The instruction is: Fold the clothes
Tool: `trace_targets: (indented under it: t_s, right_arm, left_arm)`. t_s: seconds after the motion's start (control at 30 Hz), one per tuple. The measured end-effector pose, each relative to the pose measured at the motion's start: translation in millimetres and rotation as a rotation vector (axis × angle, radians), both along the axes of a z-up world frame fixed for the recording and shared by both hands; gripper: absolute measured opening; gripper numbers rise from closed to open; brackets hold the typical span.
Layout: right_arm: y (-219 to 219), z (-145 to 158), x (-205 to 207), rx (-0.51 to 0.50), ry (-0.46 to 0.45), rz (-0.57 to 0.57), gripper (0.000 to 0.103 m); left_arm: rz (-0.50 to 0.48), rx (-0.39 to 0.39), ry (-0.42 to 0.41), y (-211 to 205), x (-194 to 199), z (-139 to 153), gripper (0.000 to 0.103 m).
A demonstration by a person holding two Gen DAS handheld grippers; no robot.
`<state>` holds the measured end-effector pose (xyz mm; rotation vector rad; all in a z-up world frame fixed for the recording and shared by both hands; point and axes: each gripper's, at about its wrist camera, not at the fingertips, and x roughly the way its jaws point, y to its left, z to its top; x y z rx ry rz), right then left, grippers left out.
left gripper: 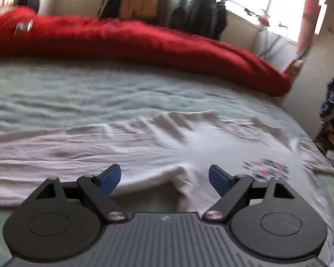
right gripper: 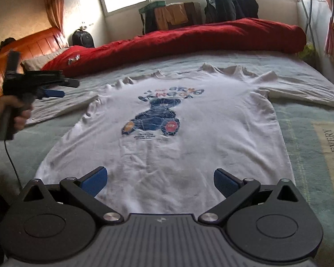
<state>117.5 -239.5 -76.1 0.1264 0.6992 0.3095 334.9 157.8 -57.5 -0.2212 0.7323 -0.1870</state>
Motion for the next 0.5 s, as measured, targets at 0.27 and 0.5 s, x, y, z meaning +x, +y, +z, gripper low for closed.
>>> trace_targets:
  t_s: [0.27, 0.5]
  right_arm:
    - [0, -14, 19, -0.012, 0.06, -0.014, 0.103]
    - [-4, -17, 23, 0.001, 0.074, -0.022, 0.103]
  left_arm:
    - [-0.011, -0.056, 0.098, 16, -9, -35, 0.086]
    - [-0.007, 0.01, 0.056, 23, -3, 3, 0.086]
